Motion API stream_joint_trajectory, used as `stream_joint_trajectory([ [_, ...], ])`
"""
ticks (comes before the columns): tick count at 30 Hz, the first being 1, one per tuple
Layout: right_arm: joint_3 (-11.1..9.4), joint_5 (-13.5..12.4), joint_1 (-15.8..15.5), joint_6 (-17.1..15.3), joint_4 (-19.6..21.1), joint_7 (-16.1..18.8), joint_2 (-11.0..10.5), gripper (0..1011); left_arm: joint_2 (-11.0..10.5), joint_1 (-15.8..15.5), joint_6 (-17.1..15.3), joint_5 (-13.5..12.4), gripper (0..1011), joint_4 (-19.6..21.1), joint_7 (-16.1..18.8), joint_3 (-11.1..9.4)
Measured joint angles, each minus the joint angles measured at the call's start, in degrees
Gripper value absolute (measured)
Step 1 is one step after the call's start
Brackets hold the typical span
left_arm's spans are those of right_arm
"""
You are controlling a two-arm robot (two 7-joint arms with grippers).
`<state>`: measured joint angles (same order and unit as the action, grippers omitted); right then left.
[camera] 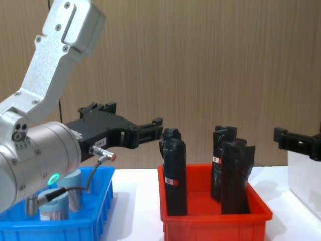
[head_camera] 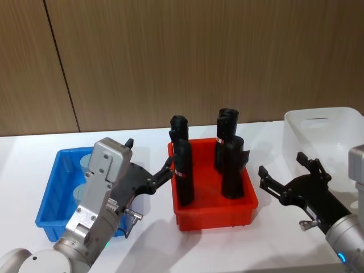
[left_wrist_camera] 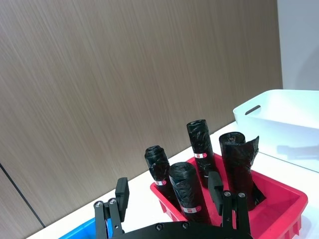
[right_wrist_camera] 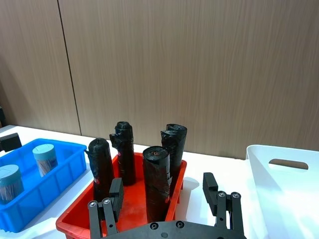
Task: Pick the cotton swabs from the blue box and place them into the white box.
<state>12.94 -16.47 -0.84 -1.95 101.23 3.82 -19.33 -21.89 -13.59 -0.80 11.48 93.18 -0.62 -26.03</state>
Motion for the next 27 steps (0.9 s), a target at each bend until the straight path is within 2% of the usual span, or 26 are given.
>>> stream_joint_trajectory([
  [17,0.00,0.00,0.00,0.00,0.00,0.00,0.00,1001,0.18,-0.05,-0.17,0.00,1004,0.01,0.16,0.03],
  [21,0.00,0.00,0.00,0.00,0.00,0.00,0.00,1001,0.56,-0.22,-0.89,0.00,1004,0.11,0.93,0.05],
  [27,0.00,0.00,0.00,0.00,0.00,0.00,0.00,1001,1.26,-0.66,-3.60,0.17,1004,0.36,2.86,0.25],
])
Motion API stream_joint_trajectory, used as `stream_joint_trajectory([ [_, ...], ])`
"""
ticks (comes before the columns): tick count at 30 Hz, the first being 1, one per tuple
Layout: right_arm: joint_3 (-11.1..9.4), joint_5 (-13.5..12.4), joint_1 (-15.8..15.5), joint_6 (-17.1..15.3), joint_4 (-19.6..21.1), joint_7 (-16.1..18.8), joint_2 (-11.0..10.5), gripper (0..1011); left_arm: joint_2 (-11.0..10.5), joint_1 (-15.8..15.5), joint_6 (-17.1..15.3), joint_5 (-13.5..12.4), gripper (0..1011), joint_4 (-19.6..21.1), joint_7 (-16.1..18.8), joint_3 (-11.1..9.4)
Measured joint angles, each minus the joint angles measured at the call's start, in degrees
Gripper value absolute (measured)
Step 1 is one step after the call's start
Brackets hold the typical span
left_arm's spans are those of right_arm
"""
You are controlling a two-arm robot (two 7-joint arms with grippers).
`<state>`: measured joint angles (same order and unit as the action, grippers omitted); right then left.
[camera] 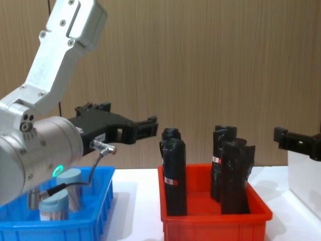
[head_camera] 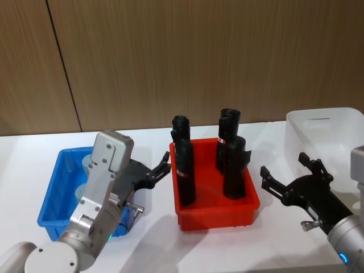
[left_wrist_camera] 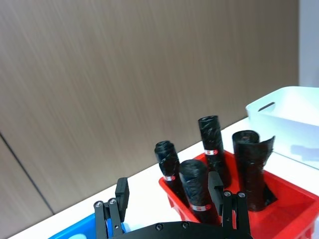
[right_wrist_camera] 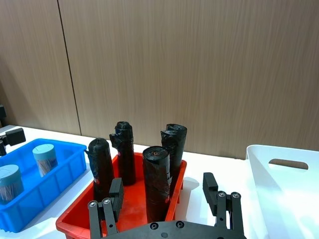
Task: Pick the cotton swabs from the blue box and place them into the white box.
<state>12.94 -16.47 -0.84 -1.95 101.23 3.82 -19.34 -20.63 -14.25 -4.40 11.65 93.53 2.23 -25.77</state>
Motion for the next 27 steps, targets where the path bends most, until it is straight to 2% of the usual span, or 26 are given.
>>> stream_joint_trajectory([
  [12,0.00,0.00,0.00,0.00,0.00,0.00,0.00,1001,-0.11,-1.25,-7.54,3.16,1004,-0.92,2.92,2.42],
  [20,0.00,0.00,0.00,0.00,0.00,0.00,0.00,1001,-0.77,-2.25,-10.86,5.25,1004,-3.34,2.86,4.39],
  [27,0.00,0.00,0.00,0.00,0.00,0.00,0.00,1001,-1.10,-2.86,-12.20,6.88,1004,-5.66,1.89,5.51],
])
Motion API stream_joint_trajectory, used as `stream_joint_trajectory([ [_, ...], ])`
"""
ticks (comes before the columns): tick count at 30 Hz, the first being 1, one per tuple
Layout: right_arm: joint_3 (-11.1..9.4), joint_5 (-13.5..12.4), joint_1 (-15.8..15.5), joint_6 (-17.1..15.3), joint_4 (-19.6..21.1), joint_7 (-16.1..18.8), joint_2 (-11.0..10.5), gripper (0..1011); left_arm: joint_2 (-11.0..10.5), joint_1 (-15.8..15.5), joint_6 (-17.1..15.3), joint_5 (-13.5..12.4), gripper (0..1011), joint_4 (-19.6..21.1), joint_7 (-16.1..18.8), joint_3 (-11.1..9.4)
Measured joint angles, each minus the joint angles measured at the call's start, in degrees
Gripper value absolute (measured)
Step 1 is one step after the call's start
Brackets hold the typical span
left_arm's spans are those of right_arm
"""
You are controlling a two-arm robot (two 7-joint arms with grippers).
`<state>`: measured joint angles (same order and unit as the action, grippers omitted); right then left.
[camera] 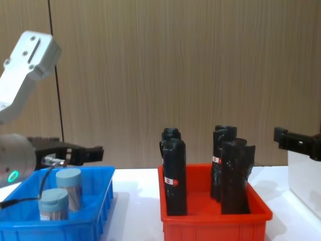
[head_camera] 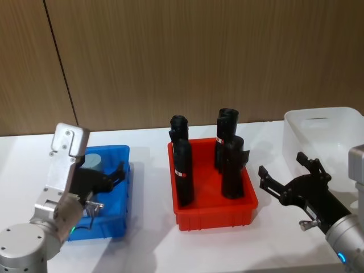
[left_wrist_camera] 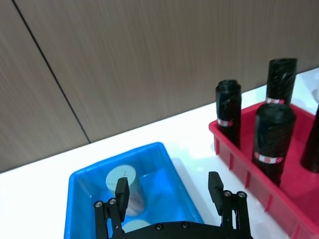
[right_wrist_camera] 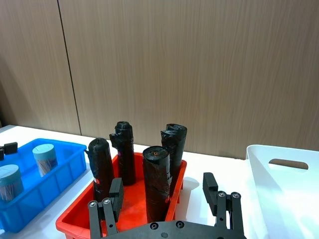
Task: Pick the cotton swabs from the blue box and place them into the white box.
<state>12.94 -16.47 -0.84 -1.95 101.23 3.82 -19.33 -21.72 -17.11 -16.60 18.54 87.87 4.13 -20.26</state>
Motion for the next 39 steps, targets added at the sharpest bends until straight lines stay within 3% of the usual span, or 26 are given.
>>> stream_joint_trajectory([
  [20,0.00,0.00,0.00,0.00,0.00,0.00,0.00,1001,0.23,-1.26,-0.60,5.26,1004,-7.76,-2.05,2.26],
  [39,0.00,0.00,0.00,0.00,0.00,0.00,0.00,1001,0.45,-1.94,0.59,6.71,1004,-12.85,-4.58,3.22],
])
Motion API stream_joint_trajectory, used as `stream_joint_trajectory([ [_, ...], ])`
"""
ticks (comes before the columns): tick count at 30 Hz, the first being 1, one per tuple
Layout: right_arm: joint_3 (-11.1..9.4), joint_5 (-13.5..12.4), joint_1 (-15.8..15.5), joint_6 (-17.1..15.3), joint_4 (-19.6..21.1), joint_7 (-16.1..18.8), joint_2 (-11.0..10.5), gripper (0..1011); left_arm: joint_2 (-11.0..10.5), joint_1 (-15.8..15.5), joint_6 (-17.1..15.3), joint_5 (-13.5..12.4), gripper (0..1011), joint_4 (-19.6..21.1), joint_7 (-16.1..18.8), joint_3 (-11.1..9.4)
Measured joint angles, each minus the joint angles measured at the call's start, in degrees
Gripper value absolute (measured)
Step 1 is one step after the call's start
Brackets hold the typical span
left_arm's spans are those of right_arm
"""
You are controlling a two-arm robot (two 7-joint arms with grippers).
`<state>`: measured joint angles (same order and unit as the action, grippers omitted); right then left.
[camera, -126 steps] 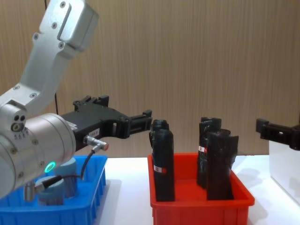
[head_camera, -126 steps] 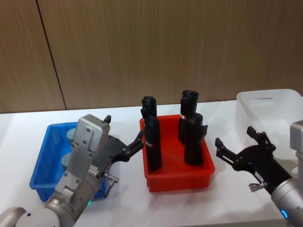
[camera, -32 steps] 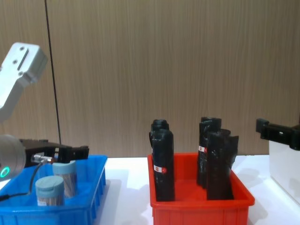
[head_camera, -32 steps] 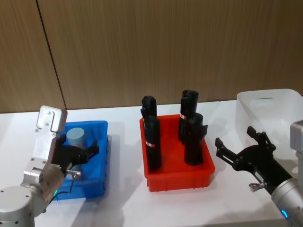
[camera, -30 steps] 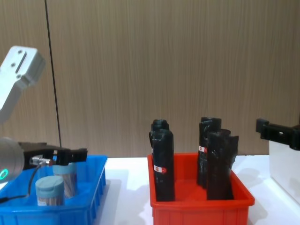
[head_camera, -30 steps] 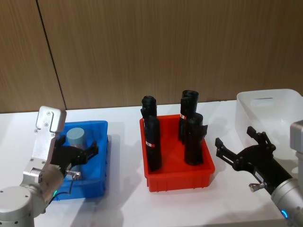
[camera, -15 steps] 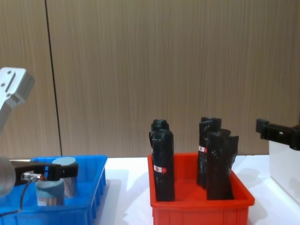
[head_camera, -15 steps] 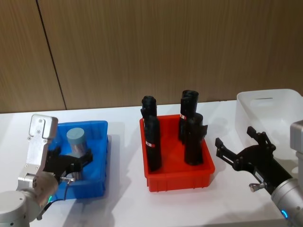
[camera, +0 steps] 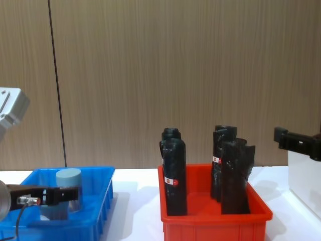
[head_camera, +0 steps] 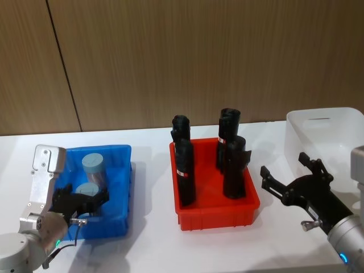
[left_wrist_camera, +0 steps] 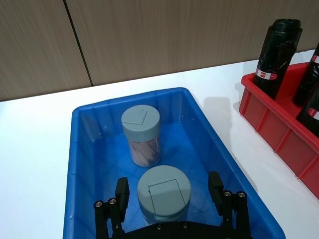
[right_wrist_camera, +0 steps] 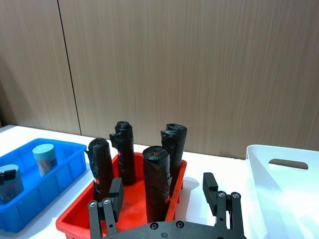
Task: Pick the cotton swabs from the blue box and place them into the white box.
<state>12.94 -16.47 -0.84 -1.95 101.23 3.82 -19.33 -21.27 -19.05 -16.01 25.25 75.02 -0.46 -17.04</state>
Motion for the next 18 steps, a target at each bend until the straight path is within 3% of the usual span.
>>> stream_joint_trajectory([
  [13,0.00,0.00,0.00,0.00,0.00,0.00,0.00,1001,0.61,-2.03,2.70,-1.05,1004,-4.60,-4.76,0.28],
  [18,0.00,0.00,0.00,0.00,0.00,0.00,0.00,1001,0.79,-2.56,3.19,-1.14,907,-5.79,-5.56,0.39],
])
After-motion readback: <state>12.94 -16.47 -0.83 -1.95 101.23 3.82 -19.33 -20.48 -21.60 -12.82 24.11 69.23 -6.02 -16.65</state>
